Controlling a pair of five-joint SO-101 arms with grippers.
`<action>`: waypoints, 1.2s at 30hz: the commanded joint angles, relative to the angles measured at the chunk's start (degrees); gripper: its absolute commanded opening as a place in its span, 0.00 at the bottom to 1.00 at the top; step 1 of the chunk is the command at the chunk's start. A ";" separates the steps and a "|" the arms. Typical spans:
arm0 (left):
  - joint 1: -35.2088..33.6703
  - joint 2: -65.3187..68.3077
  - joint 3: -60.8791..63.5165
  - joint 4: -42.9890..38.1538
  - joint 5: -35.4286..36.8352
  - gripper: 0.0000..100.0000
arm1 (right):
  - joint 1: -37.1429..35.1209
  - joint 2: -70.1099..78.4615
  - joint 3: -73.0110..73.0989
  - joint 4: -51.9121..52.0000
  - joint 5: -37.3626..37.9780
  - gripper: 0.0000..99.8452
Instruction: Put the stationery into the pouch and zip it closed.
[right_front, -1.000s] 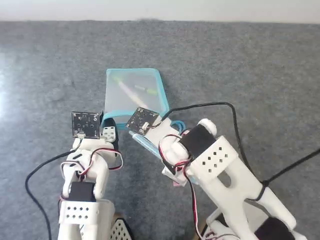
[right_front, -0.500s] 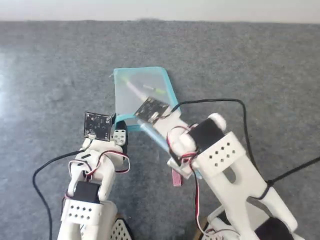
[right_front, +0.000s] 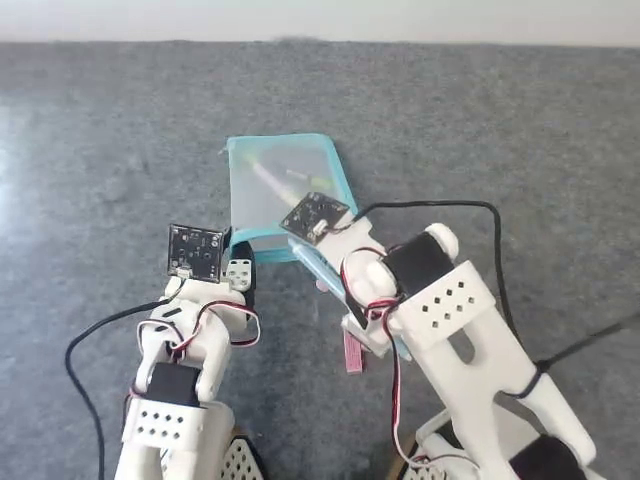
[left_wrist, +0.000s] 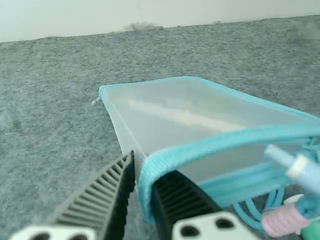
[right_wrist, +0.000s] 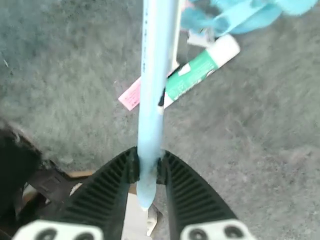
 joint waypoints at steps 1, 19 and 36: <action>0.18 -0.53 -0.84 -1.85 -0.26 0.01 | 0.75 -2.59 0.79 2.33 1.49 0.01; 0.18 -0.53 -0.75 -1.67 -0.35 0.01 | 0.84 27.56 -28.75 2.33 -2.99 0.01; 0.18 -0.53 -0.57 -1.85 -2.02 0.01 | -0.75 35.82 -55.65 1.98 -8.79 0.23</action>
